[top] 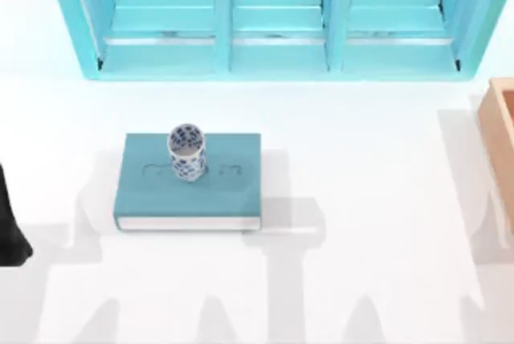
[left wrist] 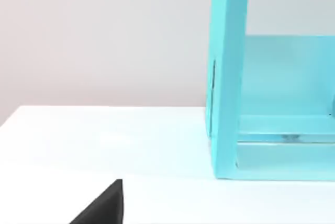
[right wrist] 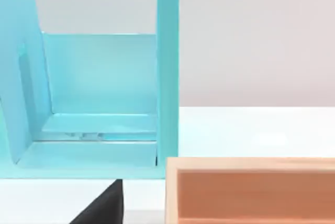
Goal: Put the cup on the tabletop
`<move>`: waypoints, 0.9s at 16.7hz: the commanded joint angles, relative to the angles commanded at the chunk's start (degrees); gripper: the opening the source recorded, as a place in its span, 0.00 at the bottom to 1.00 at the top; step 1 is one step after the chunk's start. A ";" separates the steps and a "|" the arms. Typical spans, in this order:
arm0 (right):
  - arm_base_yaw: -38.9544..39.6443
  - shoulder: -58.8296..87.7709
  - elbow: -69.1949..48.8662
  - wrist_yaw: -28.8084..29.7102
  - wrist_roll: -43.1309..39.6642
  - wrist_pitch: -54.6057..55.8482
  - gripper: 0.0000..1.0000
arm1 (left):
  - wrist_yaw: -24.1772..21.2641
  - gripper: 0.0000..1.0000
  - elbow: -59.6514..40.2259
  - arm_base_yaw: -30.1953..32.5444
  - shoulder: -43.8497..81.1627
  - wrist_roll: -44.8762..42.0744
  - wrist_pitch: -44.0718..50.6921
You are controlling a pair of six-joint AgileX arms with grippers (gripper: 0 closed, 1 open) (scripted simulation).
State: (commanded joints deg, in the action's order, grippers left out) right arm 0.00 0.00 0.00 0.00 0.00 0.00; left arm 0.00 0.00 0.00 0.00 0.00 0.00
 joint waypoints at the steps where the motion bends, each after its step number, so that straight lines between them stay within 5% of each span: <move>1: 0.00 0.00 0.00 0.00 0.00 0.00 1.00 | 0.00 1.00 0.00 0.00 0.00 0.00 0.00; 8: 0.00 0.00 0.00 0.00 0.00 0.00 1.00 | -0.46 1.00 -11.16 4.03 10.44 3.31 8.06; 15: 0.00 0.00 0.00 0.00 0.00 0.00 1.00 | 0.05 1.00 -39.26 13.71 42.84 10.16 33.56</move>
State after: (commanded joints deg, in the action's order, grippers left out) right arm 0.00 0.00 0.00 0.00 0.00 0.00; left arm 0.05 -39.26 13.71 42.84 10.16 33.56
